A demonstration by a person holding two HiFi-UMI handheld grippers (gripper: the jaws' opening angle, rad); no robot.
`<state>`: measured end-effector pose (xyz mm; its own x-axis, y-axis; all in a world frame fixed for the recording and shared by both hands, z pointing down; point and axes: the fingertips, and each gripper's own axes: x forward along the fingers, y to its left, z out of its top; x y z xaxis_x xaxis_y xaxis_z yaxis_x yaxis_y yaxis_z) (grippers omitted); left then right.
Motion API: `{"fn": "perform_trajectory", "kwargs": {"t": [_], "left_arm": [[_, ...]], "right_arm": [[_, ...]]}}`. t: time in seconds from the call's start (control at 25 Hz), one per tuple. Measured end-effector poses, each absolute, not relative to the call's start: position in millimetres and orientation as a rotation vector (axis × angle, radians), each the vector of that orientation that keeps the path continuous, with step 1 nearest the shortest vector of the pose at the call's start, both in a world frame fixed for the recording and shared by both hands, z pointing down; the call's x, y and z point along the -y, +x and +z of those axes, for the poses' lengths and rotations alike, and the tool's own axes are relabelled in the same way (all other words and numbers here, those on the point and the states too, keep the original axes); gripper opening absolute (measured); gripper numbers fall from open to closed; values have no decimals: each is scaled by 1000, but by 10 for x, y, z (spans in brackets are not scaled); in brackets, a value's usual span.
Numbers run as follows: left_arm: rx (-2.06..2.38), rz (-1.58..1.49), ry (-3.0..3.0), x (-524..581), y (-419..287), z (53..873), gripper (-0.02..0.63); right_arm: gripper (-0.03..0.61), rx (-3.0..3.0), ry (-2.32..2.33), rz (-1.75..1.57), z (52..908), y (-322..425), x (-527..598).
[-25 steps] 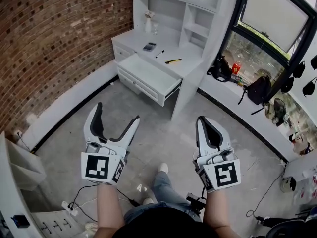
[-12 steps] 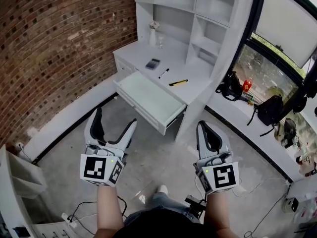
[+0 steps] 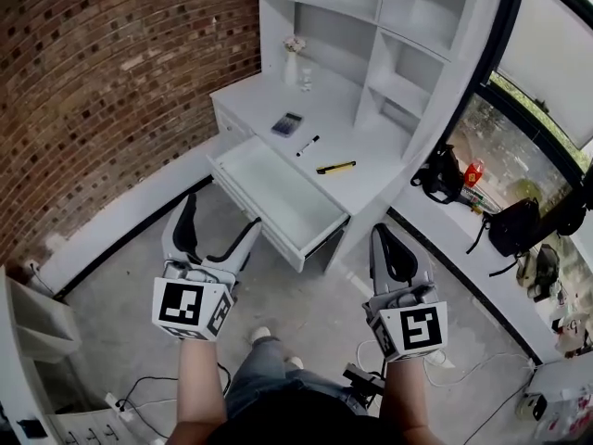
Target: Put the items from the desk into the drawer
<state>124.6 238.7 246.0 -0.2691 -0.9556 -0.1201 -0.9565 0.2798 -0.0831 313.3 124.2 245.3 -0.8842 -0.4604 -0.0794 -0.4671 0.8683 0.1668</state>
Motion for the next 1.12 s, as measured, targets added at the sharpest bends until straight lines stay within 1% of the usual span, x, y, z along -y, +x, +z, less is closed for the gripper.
{"fn": "perform_trajectory", "kwargs": {"t": [0.32,0.52,0.8,1.12], "left_arm": [[-2362,6,-1832,-1921,904,2469,482],[-2320,5,-1882,-1591,511,2514,482],[-2308,7,-1957,-1098,-441,2623,482],[-2247,0,-2081,-411,-1550,2723,462]], "right_arm": [[12,-2982,-779,245,2499,2880,-868],[12,-2968,-863,257,2571,2563,-598],[12,-2970,-947,236,2617,1719,-174],[12,-2958,-1130,206,2652,736,344]]}}
